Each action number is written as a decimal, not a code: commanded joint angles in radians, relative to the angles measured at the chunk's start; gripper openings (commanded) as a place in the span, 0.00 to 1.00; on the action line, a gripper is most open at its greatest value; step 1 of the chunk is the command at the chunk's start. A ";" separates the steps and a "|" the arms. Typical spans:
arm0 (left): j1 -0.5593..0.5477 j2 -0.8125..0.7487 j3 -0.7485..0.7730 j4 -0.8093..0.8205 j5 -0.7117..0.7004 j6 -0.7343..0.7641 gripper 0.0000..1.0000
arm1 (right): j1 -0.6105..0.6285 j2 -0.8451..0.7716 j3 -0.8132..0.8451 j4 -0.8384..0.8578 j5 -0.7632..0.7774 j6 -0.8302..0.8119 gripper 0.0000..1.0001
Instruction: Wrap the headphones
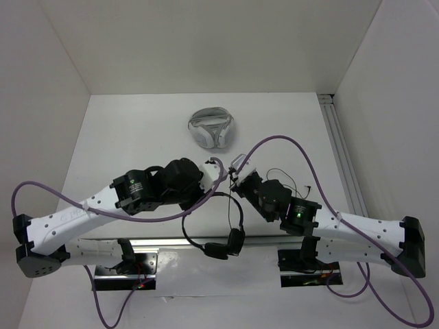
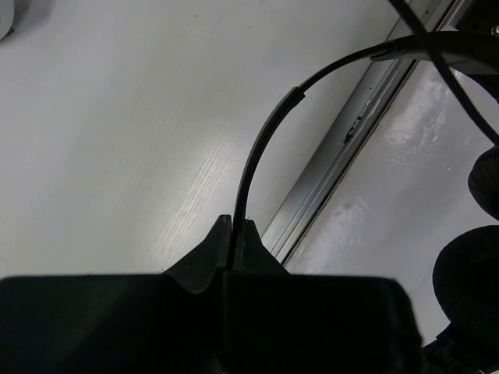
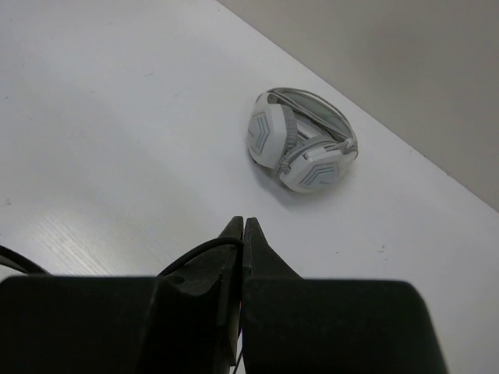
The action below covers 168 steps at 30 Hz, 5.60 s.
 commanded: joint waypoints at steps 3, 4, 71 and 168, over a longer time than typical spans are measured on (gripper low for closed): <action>-0.001 -0.088 0.020 0.070 0.050 0.019 0.00 | -0.040 0.017 0.036 -0.015 -0.125 0.014 0.01; -0.001 -0.100 0.020 0.070 0.050 0.019 0.00 | -0.055 0.033 0.036 -0.015 -0.137 0.023 0.01; 0.689 0.074 0.336 0.202 -0.387 -0.373 0.00 | -0.195 0.461 -0.328 0.939 -0.980 0.491 0.00; 0.051 -0.087 0.316 0.072 -0.641 -0.260 0.00 | -0.377 0.728 0.016 0.936 -1.045 0.439 0.23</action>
